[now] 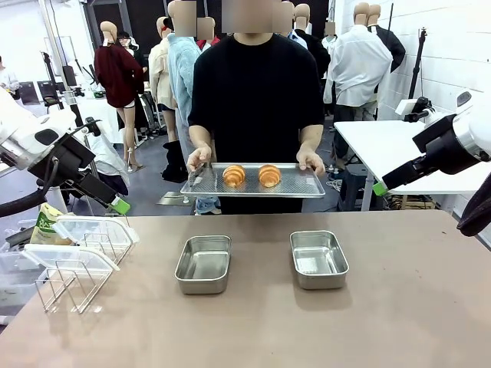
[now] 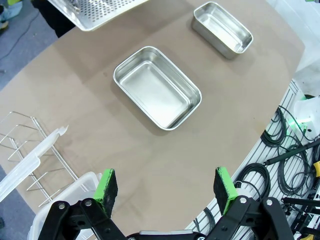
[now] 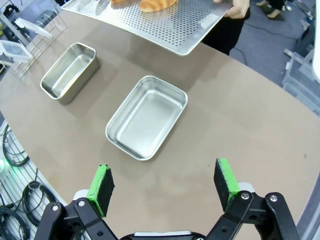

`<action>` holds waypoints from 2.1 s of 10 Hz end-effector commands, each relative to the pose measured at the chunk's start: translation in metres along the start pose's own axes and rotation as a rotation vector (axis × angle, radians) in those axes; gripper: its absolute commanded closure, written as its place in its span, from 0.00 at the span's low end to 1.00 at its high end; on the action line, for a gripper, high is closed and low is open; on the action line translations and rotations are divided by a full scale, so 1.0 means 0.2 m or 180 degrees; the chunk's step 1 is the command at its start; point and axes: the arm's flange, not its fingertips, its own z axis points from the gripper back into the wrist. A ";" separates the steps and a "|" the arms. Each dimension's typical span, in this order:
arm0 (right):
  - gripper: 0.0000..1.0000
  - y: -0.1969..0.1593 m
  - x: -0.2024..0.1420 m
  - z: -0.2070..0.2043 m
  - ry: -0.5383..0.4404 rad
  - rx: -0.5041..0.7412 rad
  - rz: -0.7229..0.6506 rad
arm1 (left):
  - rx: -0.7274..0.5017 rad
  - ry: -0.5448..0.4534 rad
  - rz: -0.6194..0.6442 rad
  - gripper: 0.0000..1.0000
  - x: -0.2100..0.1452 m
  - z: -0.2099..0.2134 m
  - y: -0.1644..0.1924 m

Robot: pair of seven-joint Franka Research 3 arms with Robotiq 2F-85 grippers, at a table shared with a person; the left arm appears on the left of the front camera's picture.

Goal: Place the bread in airtight containers.
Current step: Lift both Airtight Container.

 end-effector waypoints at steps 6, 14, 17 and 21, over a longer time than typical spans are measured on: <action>0.00 0.00 0.00 0.00 -0.0021 0.0043 -0.0033 | -0.0035 -0.0017 -0.0027 0.00 -0.01 0.01 0.00; 0.00 0.10 0.02 0.00 0.0111 -0.0302 -0.0361 | -0.0049 0.0119 0.0206 0.00 0.06 -0.10 -0.03; 0.00 0.12 0.00 -0.14 0.0497 -0.0517 -0.0818 | 0.0253 0.0331 0.0677 0.00 0.13 -0.25 -0.07; 0.00 0.08 0.07 -0.43 0.1069 -0.0573 -0.1132 | 0.0313 0.0908 0.1236 0.00 0.21 -0.49 -0.04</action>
